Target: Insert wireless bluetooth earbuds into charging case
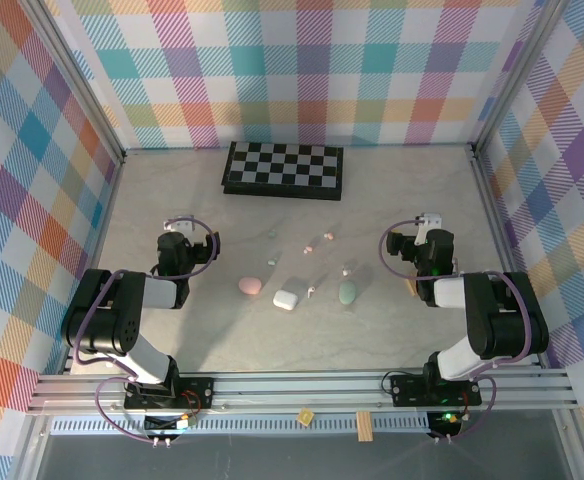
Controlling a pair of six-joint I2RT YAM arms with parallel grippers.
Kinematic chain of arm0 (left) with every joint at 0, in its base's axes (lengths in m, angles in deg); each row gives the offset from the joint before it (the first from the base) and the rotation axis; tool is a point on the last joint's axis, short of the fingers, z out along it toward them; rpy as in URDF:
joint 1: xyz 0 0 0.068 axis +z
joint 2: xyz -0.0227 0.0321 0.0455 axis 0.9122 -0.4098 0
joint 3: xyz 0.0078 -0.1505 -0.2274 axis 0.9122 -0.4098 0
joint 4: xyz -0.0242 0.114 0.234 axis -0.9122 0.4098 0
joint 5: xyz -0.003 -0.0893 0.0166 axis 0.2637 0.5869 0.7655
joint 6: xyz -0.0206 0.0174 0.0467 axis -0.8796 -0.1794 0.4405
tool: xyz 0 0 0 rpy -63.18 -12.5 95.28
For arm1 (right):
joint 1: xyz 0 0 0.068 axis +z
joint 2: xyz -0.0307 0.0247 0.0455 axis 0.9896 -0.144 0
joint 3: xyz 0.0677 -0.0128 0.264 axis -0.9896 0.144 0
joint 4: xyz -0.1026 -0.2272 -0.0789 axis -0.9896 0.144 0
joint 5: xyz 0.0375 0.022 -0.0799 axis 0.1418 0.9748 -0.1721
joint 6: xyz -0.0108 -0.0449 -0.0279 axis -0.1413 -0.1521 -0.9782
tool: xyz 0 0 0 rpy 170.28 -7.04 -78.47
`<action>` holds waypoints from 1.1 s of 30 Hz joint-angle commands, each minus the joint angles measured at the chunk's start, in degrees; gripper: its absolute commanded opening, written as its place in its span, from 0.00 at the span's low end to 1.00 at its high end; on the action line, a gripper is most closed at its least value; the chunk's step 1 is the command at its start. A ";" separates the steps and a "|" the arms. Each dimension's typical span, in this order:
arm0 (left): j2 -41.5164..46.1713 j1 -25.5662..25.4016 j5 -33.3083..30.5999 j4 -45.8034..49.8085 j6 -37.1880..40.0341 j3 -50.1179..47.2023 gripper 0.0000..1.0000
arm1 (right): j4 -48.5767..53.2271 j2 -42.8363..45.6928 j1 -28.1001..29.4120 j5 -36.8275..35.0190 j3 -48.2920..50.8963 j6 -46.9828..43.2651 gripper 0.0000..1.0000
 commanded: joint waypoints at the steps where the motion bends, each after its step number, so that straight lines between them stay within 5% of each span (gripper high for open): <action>1: -0.16 0.36 1.01 -0.36 -0.43 0.48 1.00 | -2.32 -0.31 -0.33 0.79 -0.94 -0.48 0.99; 11: 0.13 0.34 1.15 -0.11 -0.29 0.50 1.00 | -1.68 0.66 -0.25 1.35 -0.82 -0.98 0.99; 19: 15.04 -4.41 -2.11 17.82 2.47 3.86 1.00 | 17.60 14.58 2.86 4.54 -4.95 -3.53 0.99; 25: 25.98 -9.20 1.21 37.60 -1.62 10.29 1.00 | 31.04 21.69 13.23 9.40 -9.66 -7.24 0.99; 33: 36.77 -9.61 10.26 50.71 -8.96 12.93 1.00 | 43.35 20.07 34.12 19.67 -16.16 -14.93 0.99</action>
